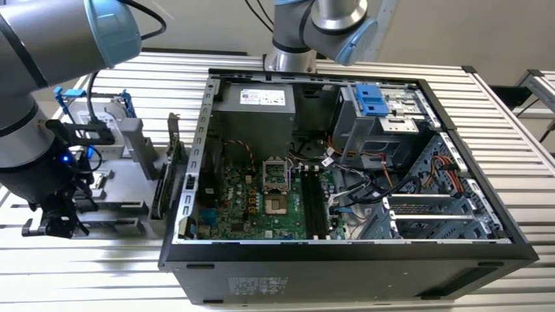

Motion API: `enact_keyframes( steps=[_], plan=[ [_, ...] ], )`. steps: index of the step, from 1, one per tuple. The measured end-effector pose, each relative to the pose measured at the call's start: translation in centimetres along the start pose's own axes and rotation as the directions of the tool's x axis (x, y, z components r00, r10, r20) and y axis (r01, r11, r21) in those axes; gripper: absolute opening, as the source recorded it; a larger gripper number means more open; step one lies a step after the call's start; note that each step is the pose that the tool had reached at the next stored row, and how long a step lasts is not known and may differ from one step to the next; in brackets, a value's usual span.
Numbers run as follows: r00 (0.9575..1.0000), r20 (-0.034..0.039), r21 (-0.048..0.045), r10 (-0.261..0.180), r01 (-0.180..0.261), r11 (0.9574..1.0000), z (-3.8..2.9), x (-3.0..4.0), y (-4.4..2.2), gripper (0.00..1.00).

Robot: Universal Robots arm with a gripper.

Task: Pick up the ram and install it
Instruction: 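Pick up the ram and move it above insertion slot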

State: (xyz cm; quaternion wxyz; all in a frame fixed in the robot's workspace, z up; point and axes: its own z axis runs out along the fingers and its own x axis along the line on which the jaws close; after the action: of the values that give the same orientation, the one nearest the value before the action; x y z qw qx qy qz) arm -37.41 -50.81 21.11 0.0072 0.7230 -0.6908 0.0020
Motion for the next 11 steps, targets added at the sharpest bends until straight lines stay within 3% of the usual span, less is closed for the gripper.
enact_keyframes(
  steps=[11],
  plan=[
    [1.0, 0.0018, 0.0002, 0.0, 0.0, 1.0, 0.27, -0.09, -0.01, 1.0]
  ],
)
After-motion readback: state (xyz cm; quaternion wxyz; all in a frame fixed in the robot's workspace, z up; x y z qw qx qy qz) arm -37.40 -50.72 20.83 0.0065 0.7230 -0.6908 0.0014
